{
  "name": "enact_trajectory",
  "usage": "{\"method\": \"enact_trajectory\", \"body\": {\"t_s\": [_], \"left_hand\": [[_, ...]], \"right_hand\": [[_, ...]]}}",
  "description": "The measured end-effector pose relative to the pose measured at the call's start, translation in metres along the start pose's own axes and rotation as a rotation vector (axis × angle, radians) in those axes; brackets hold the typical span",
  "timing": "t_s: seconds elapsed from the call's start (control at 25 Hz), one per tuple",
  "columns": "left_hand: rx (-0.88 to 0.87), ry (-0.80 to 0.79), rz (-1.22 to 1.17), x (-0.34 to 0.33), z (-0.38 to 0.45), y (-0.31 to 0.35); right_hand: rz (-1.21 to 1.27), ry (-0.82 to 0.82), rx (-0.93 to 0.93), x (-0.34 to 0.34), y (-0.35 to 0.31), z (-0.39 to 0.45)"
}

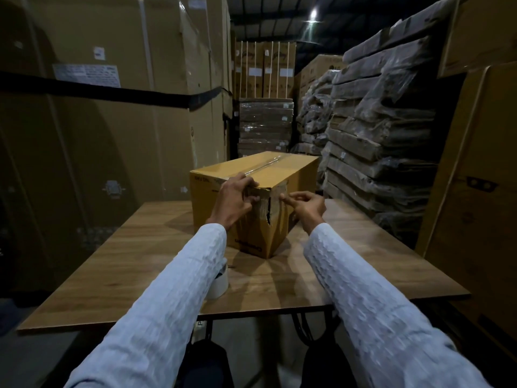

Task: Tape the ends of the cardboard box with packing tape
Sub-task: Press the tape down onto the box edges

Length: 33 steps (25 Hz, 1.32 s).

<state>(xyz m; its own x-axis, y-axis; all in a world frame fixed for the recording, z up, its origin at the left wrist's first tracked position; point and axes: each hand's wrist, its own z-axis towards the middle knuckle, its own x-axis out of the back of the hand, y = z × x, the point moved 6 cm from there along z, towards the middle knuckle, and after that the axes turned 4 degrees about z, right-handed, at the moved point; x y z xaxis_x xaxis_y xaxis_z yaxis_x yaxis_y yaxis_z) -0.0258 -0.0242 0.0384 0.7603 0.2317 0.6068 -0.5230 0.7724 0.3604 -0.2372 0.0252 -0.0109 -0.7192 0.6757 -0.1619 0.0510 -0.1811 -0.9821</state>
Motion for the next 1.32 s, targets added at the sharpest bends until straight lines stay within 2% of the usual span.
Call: {"method": "enact_trajectory", "body": {"t_s": [0.08, 0.12, 0.24, 0.32, 0.4, 0.6, 0.84, 0.88, 0.96, 1.04, 1.16, 1.2, 1.32], "left_hand": [[0.011, 0.012, -0.018, -0.002, -0.001, -0.004], [0.015, 0.014, -0.025, -0.003, -0.001, -0.006], [0.009, 0.018, -0.032, -0.006, 0.001, -0.008], [0.015, 0.049, -0.038, -0.005, 0.002, -0.005], [0.030, 0.063, -0.052, -0.004, 0.002, -0.003], [0.036, 0.073, -0.076, -0.004, 0.005, -0.002], [0.040, 0.090, -0.110, 0.000, 0.006, 0.000], [0.042, 0.083, -0.110, 0.000, 0.004, 0.001], [0.056, 0.068, -0.116, 0.000, 0.003, -0.001], [0.054, 0.053, -0.129, -0.001, 0.003, -0.004], [0.023, 0.020, -0.142, -0.002, 0.005, -0.005], [0.026, 0.029, -0.133, -0.004, 0.005, -0.003], [0.069, 0.096, -0.105, -0.003, 0.006, 0.002]], "right_hand": [[-0.185, 0.116, 0.138, 0.010, -0.003, 0.003], [-0.194, 0.138, 0.194, 0.009, -0.001, -0.006], [-0.138, -0.040, 0.458, -0.018, 0.013, -0.058], [-0.201, -0.220, 0.542, -0.047, 0.024, -0.088], [-0.243, -0.305, 0.524, -0.070, 0.034, -0.100], [-0.230, -0.225, 0.384, -0.083, 0.029, -0.080], [-0.308, -0.248, 0.303, -0.062, 0.027, -0.061], [-0.304, -0.228, 0.313, -0.054, 0.025, -0.057], [-0.319, -0.208, 0.446, -0.041, 0.007, -0.046], [-0.356, -0.316, 0.590, -0.034, -0.016, -0.028], [-0.373, -0.584, 0.547, -0.029, -0.026, 0.000], [-0.382, -0.607, 0.533, -0.028, -0.026, 0.007], [-0.410, -0.517, 0.563, -0.027, -0.025, 0.015]]}}
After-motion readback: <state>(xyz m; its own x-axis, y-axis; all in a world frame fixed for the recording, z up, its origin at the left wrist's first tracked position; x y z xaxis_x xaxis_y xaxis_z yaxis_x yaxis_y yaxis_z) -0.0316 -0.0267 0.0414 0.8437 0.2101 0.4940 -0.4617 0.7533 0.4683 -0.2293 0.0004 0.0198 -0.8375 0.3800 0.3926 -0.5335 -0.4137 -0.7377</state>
